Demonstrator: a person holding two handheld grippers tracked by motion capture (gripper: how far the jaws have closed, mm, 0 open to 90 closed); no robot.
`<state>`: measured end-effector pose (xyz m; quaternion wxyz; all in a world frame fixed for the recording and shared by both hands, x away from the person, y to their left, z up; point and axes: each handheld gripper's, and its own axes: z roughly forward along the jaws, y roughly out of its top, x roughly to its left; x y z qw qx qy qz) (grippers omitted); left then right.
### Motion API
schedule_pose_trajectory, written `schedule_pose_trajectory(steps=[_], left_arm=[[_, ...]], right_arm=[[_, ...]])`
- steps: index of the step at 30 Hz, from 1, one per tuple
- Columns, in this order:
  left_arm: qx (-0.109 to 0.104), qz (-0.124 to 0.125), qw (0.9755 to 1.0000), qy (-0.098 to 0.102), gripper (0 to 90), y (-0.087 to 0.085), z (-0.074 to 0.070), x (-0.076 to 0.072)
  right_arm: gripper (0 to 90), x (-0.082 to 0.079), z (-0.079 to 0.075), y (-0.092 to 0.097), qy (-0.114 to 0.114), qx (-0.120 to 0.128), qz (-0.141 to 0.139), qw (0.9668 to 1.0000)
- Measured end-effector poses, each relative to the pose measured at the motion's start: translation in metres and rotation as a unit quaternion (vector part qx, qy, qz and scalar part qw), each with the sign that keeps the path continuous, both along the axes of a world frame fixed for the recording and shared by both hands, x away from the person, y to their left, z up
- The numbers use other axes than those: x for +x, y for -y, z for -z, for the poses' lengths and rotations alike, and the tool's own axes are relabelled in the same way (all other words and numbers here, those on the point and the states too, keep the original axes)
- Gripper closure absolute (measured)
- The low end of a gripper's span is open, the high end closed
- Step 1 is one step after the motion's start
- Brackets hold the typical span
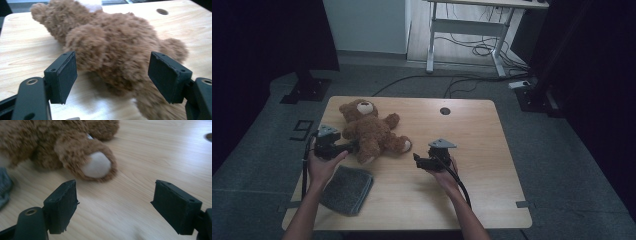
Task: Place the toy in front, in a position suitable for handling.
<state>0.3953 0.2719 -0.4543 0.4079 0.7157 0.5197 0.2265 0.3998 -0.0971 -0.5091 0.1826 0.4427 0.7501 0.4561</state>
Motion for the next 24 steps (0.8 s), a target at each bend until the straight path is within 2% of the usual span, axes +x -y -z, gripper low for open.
schedule_pose_trajectory(steps=[2,10,13,16,19,21,23,24], left_arm=[[0.005,-0.004,1.0000,-0.001,23.3,-0.003,0.002,0.005],[-0.009,0.006,0.9999,-0.006,23.0,-0.006,0.015,0.023],[-0.008,0.003,0.9999,-0.006,23.2,-0.006,0.015,0.028],[-0.017,0.001,0.9998,-0.006,24.9,-0.006,0.014,0.036],[-0.019,0.001,0.9998,0.000,32.6,-0.003,0.014,0.039],[-0.013,-0.004,0.9999,-0.010,39.4,-0.002,0.016,0.042],[-0.021,0.001,0.9998,-0.003,52.2,-0.003,0.017,0.041],[-0.024,0.004,0.9997,-0.002,55.3,-0.004,0.016,0.041]], right_arm=[[19.6,0.004,0.002,-0.006,-0.005,-0.002,-0.007,1.0000],[18.7,0.020,0.014,-0.027,-0.026,-0.007,-0.027,0.9993],[16.7,0.027,0.015,-0.039,-0.031,-0.011,-0.037,0.9988],[14.0,0.039,0.016,-0.050,-0.042,-0.015,-0.043,0.9981],[13.5,0.051,0.018,-0.060,-0.043,-0.010,-0.048,0.9978],[13.5,0.058,0.021,-0.067,-0.050,-0.011,-0.051,0.9974],[13.9,0.062,0.025,-0.075,-0.059,-0.019,-0.052,0.9967],[15.4,0.064,0.027,-0.079,-0.059,-0.029,-0.047,0.9967]])
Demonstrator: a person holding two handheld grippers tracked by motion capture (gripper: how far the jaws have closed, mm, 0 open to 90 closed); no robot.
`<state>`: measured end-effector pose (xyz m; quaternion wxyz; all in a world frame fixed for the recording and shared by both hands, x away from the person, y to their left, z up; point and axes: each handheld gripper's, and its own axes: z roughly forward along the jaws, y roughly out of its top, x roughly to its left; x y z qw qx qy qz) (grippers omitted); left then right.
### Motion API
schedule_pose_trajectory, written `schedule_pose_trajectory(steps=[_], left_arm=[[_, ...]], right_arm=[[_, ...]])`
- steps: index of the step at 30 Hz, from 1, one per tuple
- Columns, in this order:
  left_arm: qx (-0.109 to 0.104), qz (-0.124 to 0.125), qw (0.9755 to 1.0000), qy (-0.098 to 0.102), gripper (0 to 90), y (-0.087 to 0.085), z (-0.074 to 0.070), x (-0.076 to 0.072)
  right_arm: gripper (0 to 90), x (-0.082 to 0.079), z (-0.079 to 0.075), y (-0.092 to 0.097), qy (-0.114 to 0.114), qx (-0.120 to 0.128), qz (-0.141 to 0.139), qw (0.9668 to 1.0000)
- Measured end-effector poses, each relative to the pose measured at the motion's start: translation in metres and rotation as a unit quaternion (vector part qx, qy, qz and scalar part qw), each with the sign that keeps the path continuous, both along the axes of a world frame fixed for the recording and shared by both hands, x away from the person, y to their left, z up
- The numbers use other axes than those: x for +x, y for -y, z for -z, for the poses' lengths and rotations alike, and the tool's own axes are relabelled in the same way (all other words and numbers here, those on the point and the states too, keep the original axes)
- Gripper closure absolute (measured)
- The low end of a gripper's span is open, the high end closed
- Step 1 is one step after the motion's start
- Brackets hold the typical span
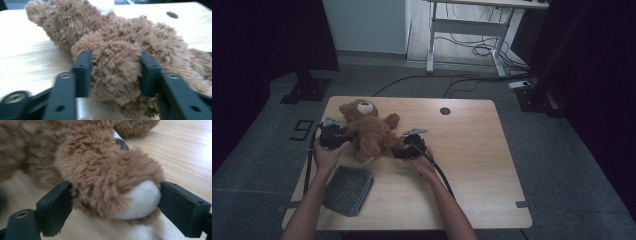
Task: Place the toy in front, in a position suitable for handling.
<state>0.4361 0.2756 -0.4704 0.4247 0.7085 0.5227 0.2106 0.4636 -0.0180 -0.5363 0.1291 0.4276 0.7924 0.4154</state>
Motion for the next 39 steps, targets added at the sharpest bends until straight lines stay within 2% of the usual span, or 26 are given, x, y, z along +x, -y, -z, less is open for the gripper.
schedule_pose_trajectory(steps=[2,5,8,12,15,18,25,32,33,35,37,39], left_arm=[[0.003,0.005,1.0000,0.001,61.4,0.000,0.000,-0.001],[-0.004,0.009,0.9999,-0.002,68.3,-0.001,0.000,-0.002],[-0.032,0.012,0.9994,-0.009,71.0,-0.005,-0.002,-0.001],[-0.058,0.015,0.9982,-0.006,73.8,-0.008,-0.006,-0.004],[-0.068,0.020,0.9975,0.003,75.4,-0.009,-0.012,-0.008],[-0.069,0.028,0.9972,0.013,77.4,-0.006,-0.019,-0.016],[-0.067,0.056,0.9954,0.039,79.8,0.006,-0.040,-0.033],[-0.070,0.094,0.9903,0.075,80.1,0.032,-0.070,-0.046],[-0.070,0.094,0.9903,0.075,80.1,0.032,-0.070,-0.046],[-0.070,0.116,0.9871,0.085,80.1,0.048,-0.077,-0.054],[-0.070,0.123,0.9862,0.087,80.0,0.053,-0.078,-0.056],[-0.058,0.139,0.9843,0.091,80.0,0.071,-0.079,-0.062]], right_arm=[[21.8,0.001,0.003,-0.006,0.017,-0.021,0.007,0.9996],[36.6,0.003,0.004,-0.008,0.026,-0.037,0.009,0.9989],[49.7,0.006,0.000,-0.007,0.016,-0.045,0.013,0.9988],[57.5,0.009,-0.004,-0.002,0.005,-0.038,0.018,0.9991],[60.3,0.009,-0.004,0.004,0.005,-0.022,0.035,0.9992],[62.7,0.009,-0.008,0.013,0.007,-0.005,0.051,0.9987],[65.5,0.001,-0.027,0.029,0.046,0.002,0.070,0.9965],[65.8,-0.002,-0.045,0.055,0.067,0.017,0.088,0.9937],[65.8,-0.002,-0.047,0.060,0.070,0.019,0.092,0.9931],[65.8,-0.002,-0.052,0.072,0.076,0.021,0.099,0.9920],[65.8,-0.003,-0.058,0.083,0.081,0.022,0.105,0.9910],[65.8,-0.004,-0.063,0.094,0.086,0.019,0.110,0.9900]])
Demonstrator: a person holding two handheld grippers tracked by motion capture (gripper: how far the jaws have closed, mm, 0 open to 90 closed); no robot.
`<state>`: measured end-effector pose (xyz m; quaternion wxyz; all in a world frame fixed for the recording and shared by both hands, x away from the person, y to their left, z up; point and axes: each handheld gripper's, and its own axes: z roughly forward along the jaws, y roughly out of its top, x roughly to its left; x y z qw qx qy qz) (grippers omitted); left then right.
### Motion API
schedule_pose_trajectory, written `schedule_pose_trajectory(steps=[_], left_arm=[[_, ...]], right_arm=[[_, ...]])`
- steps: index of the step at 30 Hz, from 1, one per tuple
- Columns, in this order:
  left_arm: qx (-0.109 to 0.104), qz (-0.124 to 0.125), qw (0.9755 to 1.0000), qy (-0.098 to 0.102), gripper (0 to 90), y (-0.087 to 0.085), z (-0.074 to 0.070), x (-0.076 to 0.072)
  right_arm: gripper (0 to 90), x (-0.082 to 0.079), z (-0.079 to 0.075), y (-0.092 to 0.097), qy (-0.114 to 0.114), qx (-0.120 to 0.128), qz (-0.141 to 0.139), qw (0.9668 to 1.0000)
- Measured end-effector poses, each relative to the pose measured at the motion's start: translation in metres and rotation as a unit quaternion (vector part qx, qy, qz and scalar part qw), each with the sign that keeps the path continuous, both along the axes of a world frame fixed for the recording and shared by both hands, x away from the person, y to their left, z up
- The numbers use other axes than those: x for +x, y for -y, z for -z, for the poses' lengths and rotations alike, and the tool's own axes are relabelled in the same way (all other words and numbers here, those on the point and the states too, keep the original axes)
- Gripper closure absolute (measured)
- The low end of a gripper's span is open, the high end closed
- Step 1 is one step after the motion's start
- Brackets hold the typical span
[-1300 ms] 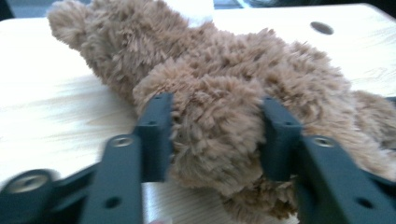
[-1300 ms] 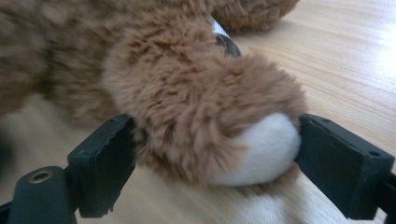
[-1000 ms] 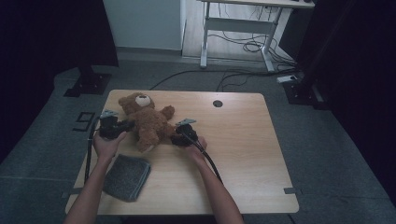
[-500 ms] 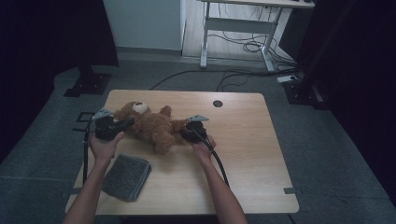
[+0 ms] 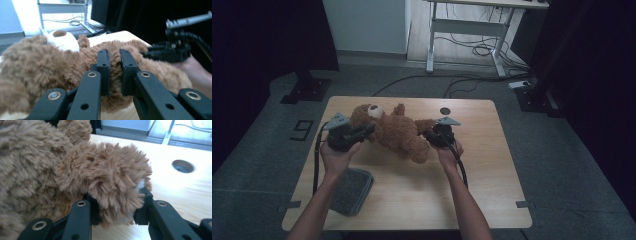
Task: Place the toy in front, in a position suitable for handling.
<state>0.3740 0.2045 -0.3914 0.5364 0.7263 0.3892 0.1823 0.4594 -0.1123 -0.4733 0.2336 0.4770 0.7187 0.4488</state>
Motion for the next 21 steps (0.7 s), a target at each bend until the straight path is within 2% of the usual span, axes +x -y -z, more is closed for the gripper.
schedule_pose_trajectory(steps=[3,9,21], left_arm=[[0.004,0.019,0.9998,-0.002,80.0,0.016,0.003,-0.002],[0.000,0.043,0.9990,-0.016,80.1,0.039,0.015,0.000],[0.017,0.066,0.9965,-0.048,79.9,0.068,0.045,0.001]], right_arm=[[65.8,-0.002,-0.006,0.014,0.008,-0.012,0.007,0.9999],[65.8,0.001,-0.013,0.038,0.010,-0.018,0.026,0.9994],[65.5,0.010,-0.004,0.062,-0.009,-0.047,0.031,0.9984]])
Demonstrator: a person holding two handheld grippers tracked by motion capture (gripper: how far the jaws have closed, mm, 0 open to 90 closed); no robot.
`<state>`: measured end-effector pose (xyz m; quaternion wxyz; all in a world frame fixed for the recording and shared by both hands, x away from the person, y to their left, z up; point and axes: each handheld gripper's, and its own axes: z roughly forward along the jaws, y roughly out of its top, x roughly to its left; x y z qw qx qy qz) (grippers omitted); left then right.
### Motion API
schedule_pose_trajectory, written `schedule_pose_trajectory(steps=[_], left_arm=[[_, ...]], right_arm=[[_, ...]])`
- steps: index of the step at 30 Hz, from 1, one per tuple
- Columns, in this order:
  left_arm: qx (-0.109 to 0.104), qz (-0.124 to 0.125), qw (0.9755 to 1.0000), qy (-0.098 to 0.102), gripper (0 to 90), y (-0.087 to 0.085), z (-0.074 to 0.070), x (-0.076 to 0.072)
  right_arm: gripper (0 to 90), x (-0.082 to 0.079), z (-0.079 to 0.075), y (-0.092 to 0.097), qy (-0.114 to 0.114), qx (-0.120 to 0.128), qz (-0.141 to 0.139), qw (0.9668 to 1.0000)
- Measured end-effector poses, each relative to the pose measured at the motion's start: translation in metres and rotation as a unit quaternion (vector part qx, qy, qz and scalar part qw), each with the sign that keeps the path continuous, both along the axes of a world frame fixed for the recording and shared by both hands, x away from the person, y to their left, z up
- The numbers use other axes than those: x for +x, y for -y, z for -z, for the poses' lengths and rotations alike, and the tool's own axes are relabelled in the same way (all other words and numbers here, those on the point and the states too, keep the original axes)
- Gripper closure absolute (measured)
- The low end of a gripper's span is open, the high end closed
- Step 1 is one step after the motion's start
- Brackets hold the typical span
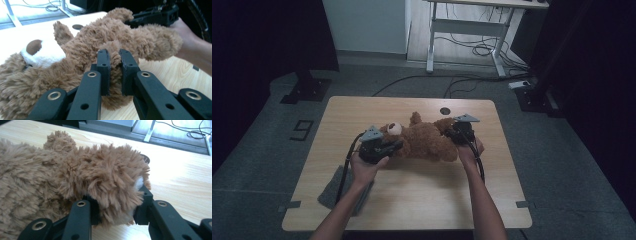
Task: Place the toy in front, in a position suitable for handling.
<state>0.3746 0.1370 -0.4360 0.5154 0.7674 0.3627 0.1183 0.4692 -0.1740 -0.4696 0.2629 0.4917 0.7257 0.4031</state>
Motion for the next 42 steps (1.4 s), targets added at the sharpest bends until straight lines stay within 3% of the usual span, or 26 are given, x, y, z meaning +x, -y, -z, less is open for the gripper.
schedule_pose_trajectory(steps=[4,9,14,19,22,24,26,31,32,35,36,41,42], left_arm=[[0.006,0.004,1.0000,-0.007,79.8,0.008,0.008,0.002],[0.017,0.010,0.9996,-0.019,79.3,0.020,0.016,0.005],[0.027,0.015,0.9991,-0.029,78.6,0.029,0.022,0.007],[0.023,0.018,0.9991,-0.030,78.4,0.032,0.024,0.005],[0.014,0.015,0.9992,-0.034,78.1,0.028,0.025,0.005],[0.010,0.015,0.9991,-0.038,78.1,0.027,0.025,0.005],[0.012,0.016,0.9991,-0.038,78.1,0.027,0.026,0.005],[0.014,0.018,0.9990,-0.039,78.0,0.030,0.029,0.004],[0.015,0.020,0.9988,-0.042,78.0,0.033,0.031,0.004],[0.018,0.023,0.9987,-0.043,78.0,0.037,0.033,0.003],[0.021,0.026,0.9985,-0.043,78.0,0.041,0.034,0.002],[0.021,0.027,0.9984,-0.045,78.0,0.047,0.036,0.001],[0.018,0.027,0.9984,-0.046,78.0,0.049,0.036,0.000]], right_arm=[[64.3,0.003,0.008,0.010,-0.012,-0.007,0.002,0.9999],[62.9,0.009,0.028,0.017,-0.040,-0.029,0.018,0.9986],[59.2,0.016,0.040,0.030,-0.058,-0.002,0.039,0.9976],[45.3,0.016,0.044,0.039,-0.074,0.019,0.042,0.9962],[43.8,0.008,0.043,0.048,-0.061,0.041,0.064,0.9952],[43.6,-0.001,0.038,0.061,-0.040,0.090,0.076,0.9923],[43.3,-0.011,0.032,0.073,-0.030,0.132,0.069,0.9883],[38.4,-0.033,0.019,0.081,-0.013,0.142,0.042,0.9888],[36.2,-0.045,0.016,0.081,-0.004,0.145,0.029,0.9889],[33.5,-0.057,0.015,0.079,0.000,0.147,0.012,0.9890],[29.7,-0.068,0.015,0.074,0.002,0.150,-0.003,0.9887],[23.4,-0.083,0.021,0.059,-0.006,0.137,-0.030,0.9900],[21.8,-0.086,0.028,0.052,-0.021,0.121,-0.031,0.9920]])
